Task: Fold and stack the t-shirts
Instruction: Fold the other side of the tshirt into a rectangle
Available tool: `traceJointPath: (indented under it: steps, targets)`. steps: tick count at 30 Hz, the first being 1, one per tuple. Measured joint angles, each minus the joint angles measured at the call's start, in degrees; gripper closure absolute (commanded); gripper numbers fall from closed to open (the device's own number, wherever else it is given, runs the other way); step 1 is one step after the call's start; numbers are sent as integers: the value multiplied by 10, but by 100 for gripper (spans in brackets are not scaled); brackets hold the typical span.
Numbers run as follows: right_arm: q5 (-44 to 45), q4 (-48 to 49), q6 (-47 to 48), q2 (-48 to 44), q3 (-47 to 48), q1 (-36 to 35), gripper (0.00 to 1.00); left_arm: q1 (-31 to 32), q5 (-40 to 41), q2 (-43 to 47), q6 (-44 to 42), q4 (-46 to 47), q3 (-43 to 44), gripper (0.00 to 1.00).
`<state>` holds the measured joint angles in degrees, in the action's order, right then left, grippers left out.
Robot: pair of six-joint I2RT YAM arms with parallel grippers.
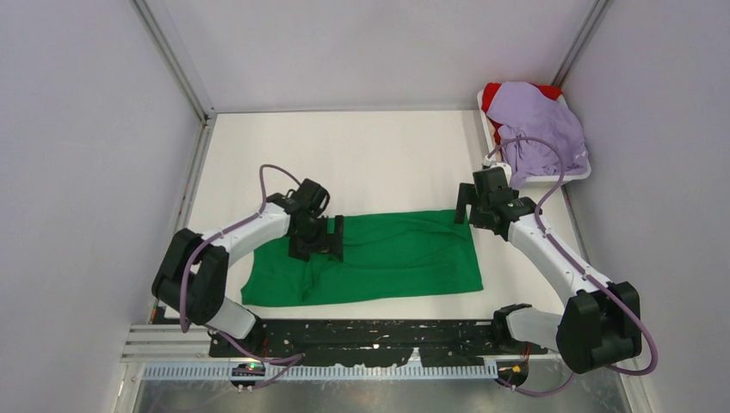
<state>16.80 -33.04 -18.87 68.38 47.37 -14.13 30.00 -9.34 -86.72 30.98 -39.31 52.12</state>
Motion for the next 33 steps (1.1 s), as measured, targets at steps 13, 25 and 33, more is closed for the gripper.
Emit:
traceJointPath:
  steps: [13,25,33]
  targets:
    - [-7,0,3,0,0,0,5,98,-57,-7,-31,26,2,0]
    - [-37,27,14,-14,-14,0,5,165,21,86,-64,-102,31,1]
    - [-56,45,21,-20,-22,0,5,161,54,120,-46,-104,42,0]
